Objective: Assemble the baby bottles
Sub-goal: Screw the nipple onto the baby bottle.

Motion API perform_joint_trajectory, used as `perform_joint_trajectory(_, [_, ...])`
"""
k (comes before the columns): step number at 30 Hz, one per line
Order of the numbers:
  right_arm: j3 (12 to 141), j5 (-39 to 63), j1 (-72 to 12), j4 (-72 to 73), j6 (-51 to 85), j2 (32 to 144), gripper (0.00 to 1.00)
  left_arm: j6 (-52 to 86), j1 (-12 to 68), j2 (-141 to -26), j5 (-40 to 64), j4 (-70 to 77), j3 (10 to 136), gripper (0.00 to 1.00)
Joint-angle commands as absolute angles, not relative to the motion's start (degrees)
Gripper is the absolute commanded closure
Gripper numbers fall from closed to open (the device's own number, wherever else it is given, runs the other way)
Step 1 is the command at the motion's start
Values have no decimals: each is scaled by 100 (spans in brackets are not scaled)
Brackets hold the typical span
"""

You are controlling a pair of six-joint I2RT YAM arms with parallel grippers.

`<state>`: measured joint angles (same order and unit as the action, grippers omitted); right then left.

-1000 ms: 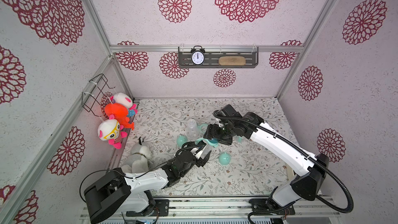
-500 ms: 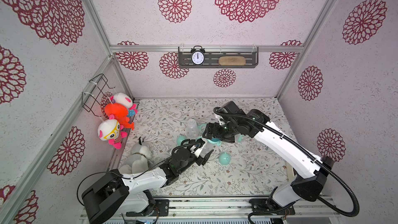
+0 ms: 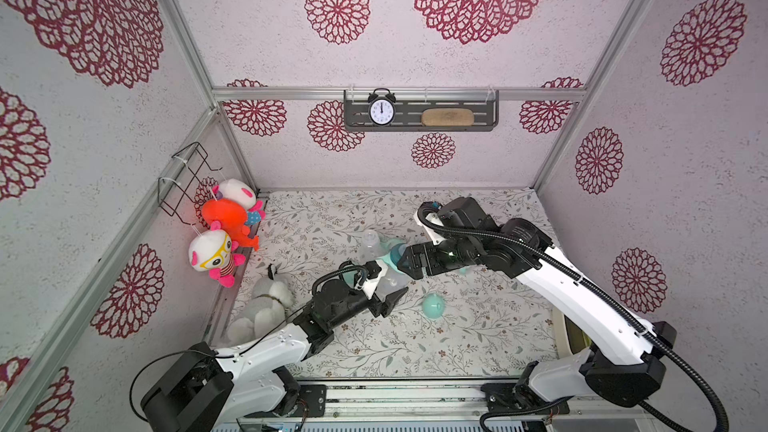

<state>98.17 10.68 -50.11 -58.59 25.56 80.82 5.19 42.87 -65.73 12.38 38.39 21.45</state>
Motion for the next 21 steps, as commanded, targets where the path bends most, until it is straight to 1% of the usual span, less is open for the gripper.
perform_joint_trajectory(1, [9843, 1436, -5044, -5751, 1268, 7944, 7, 780, 4151, -6426, 1985, 3951, 2150, 100])
perform_joint_trajectory(5, [9745, 1661, -5003, -5699, 541, 7904, 9, 929, 4106, -6425, 2431, 3776, 2235, 100])
perform_joint_trajectory(8, [9970, 1650, -4983, -5912, 237, 8085, 11, 997, 4096, -6425, 2611, 3620, 2291, 100])
perform_joint_trajectory(13, [10056, 1526, -4924, -6031, -6, 8178, 14, 1035, 4088, -6283, 2722, 3389, 2290, 100])
perform_joint_trajectory(21, [9854, 1944, -4774, -5936, -97, 8253, 16, 1003, 4087, -6011, 2637, 3176, 2235, 100])
